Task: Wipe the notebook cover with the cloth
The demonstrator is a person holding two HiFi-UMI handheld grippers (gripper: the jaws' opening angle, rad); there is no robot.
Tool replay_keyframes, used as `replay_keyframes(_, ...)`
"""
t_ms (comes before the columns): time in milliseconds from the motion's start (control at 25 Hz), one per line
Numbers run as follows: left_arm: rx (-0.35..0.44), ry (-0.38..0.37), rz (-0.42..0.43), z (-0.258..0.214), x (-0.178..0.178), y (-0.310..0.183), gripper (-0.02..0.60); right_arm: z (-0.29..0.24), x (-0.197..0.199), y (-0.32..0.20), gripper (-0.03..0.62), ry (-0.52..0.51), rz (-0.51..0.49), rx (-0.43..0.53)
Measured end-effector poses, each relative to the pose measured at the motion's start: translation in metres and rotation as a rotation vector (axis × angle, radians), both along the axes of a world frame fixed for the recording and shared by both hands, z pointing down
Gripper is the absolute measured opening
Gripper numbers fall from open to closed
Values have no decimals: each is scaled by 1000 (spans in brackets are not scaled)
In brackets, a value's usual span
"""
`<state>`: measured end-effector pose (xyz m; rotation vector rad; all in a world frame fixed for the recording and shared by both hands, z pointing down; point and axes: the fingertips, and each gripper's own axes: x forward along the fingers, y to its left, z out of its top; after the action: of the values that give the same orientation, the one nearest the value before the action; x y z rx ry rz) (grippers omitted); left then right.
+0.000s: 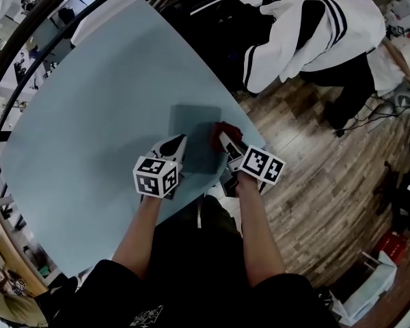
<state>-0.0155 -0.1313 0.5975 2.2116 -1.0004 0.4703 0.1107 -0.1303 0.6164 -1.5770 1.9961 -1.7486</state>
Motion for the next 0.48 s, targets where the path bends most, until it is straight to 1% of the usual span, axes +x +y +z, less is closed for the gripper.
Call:
replay_keyframes(240, 16, -6, -26, -8, -6, 0, 8, -10, -18, -2, 146, -39, -44, 18)
replay_keyframes(480, 32, -15, -61, -18, -35, 2, 8, -16, -63, 0, 146, -53, -116, 24)
